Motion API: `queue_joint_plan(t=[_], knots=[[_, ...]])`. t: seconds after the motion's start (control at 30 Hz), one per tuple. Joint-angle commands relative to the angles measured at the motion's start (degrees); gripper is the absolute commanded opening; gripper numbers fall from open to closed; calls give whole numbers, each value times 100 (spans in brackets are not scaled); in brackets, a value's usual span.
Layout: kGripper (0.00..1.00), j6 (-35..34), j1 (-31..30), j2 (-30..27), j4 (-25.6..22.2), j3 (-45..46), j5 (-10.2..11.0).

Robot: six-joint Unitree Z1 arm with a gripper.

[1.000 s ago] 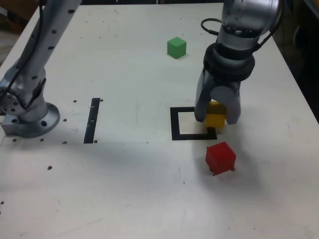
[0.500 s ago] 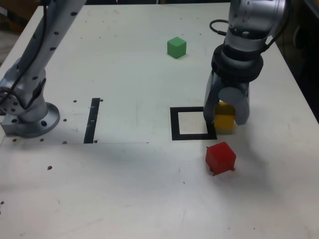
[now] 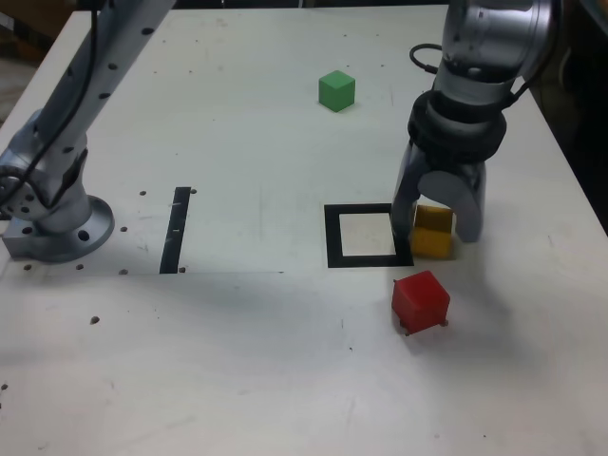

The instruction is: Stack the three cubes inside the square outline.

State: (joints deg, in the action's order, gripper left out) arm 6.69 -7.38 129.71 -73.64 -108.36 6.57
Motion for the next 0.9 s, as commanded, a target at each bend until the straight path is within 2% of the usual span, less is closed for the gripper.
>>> queue_joint_plan(t=[0.0,0.2,0.47,0.63,0.87], knots=[[94,67,13,-214,-18,-18,93],[99,198,-36,-593,-12,-18,262],[100,726,-483,-1137,-127,-185,261],[100,1220,-1026,-1266,-198,-159,419],[99,1622,-1619,-1113,-406,349,455]])
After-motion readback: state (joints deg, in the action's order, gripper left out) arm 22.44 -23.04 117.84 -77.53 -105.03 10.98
